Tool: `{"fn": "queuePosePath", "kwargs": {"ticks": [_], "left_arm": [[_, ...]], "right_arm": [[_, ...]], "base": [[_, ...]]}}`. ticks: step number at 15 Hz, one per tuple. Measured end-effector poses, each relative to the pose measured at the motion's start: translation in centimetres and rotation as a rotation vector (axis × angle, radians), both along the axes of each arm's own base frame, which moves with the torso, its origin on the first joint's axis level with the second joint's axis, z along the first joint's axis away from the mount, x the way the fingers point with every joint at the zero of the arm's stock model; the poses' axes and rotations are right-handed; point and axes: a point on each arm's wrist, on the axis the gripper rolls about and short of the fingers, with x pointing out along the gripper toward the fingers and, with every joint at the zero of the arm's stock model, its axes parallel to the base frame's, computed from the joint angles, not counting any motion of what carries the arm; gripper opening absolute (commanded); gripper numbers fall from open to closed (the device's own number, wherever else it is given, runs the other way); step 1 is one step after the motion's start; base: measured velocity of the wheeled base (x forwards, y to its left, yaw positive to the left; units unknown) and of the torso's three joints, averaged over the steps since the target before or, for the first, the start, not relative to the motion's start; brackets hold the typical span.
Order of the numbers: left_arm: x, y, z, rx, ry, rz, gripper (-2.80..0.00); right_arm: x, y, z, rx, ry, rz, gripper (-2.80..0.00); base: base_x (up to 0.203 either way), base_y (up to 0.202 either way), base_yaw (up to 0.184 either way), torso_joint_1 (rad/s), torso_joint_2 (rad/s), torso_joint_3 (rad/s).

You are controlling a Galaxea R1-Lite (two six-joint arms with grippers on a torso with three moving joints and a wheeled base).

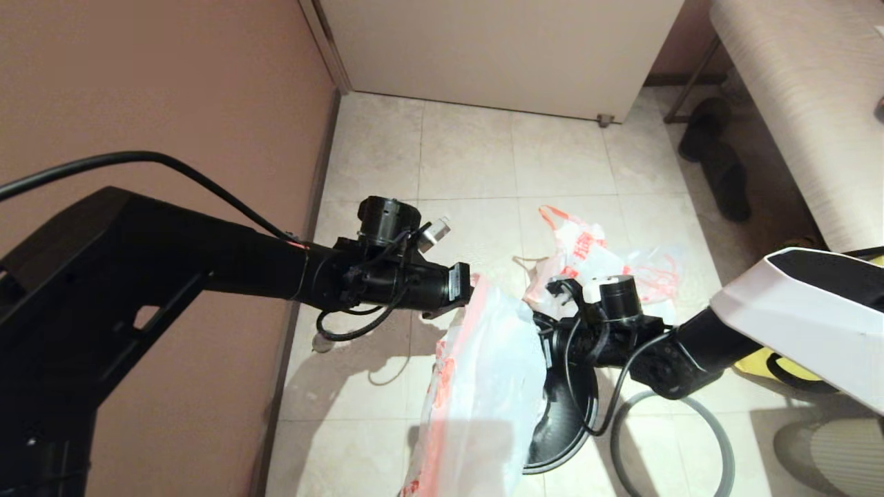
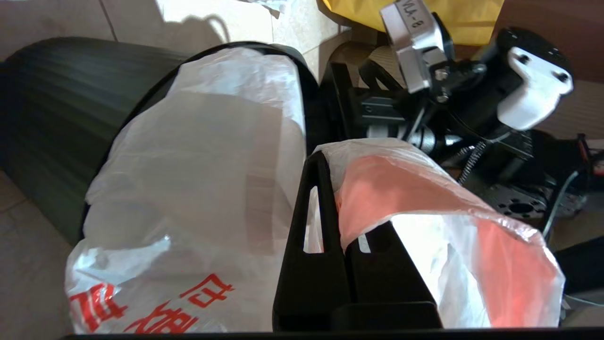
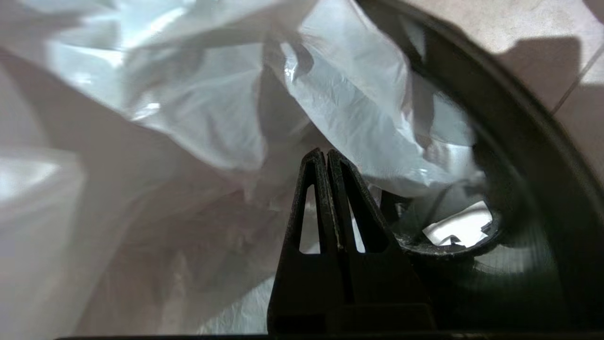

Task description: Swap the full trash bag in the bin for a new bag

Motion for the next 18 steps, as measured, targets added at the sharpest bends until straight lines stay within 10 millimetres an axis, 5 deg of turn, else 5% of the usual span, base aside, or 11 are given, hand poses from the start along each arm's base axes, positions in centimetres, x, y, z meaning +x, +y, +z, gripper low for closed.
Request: {"fn": "queuePosePath", "kwargs": {"ticks": [7,10,12,18], "left_arm": [[0.9,2.5,-2.4,-0.068,0.008,-0.003,-2.80],[0.7,2.7,-2.1,-0.068,0.006,0.003,-2.80],[0.0,2.3,-1.1,-0.078,0.002,-0.004,-2.80],[-1.2,-1.6,1.5,-0.069,-0.090,0.000,-2.80]], "right_arm": [[2.2,0.7,-2.8,-0.115,0.014,0.044,-2.80],[1.6,0.3,-2.1,-0.106,0.026,0.036,-2.80],[-0.1,-0.8,-0.2,-0.089,0.033,0.019,-2.80],[-9.6,-6.3,3.8,-0.025,-0.012,-0.060,-2.80]], "base": [[0.000,0.000,0.000,0.000,0.00,0.000],[0.000,0.000,0.000,0.000,0.00,0.000],[0.000,0.000,0.000,0.000,0.00,0.000],[0.000,0.000,0.000,0.000,0.00,0.000]]}}
